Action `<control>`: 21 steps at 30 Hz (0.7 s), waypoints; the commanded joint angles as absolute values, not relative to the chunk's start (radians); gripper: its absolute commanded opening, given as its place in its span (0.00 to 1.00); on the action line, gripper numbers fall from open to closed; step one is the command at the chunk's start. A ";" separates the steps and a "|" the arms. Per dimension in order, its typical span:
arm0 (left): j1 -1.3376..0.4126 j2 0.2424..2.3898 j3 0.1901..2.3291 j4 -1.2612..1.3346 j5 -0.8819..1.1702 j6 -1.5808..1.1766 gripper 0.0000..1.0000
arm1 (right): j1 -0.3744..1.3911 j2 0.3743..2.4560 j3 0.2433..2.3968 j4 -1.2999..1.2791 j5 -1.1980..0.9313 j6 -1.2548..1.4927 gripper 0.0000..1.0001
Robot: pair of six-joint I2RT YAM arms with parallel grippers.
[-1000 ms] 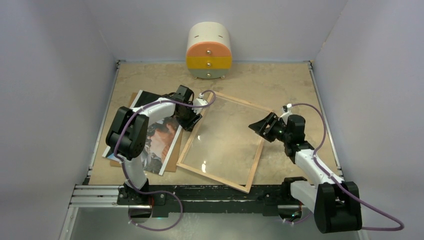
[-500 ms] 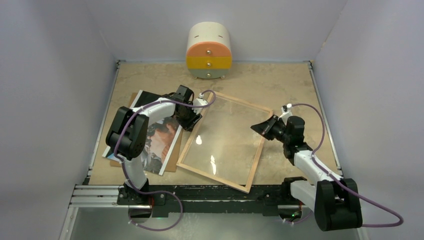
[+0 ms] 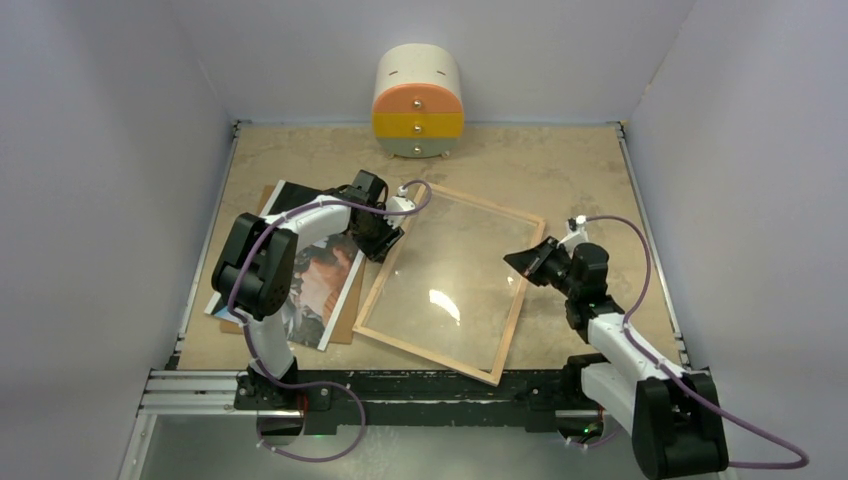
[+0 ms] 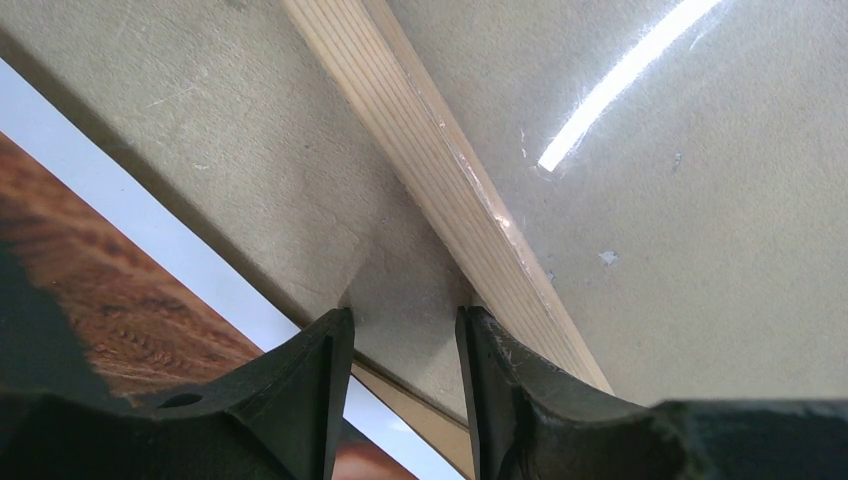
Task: Put the photo into the frame
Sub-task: Place the photo frame item in the photo frame.
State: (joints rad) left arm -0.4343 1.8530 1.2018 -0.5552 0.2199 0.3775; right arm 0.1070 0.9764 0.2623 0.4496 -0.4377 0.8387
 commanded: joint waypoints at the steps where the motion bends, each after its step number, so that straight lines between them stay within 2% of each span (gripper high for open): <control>1: -0.435 1.859 1.207 -0.540 0.228 0.375 0.45 | 0.119 0.912 0.234 0.531 -0.373 0.831 0.00; 21: -0.434 1.858 1.209 -0.541 0.230 0.381 0.45 | 0.129 1.004 0.229 0.571 -0.345 0.850 0.00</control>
State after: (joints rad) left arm -0.4343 1.8530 1.2022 -0.5556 0.2199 0.3775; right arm 0.1230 0.9932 0.2264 0.5152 -0.3805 0.8482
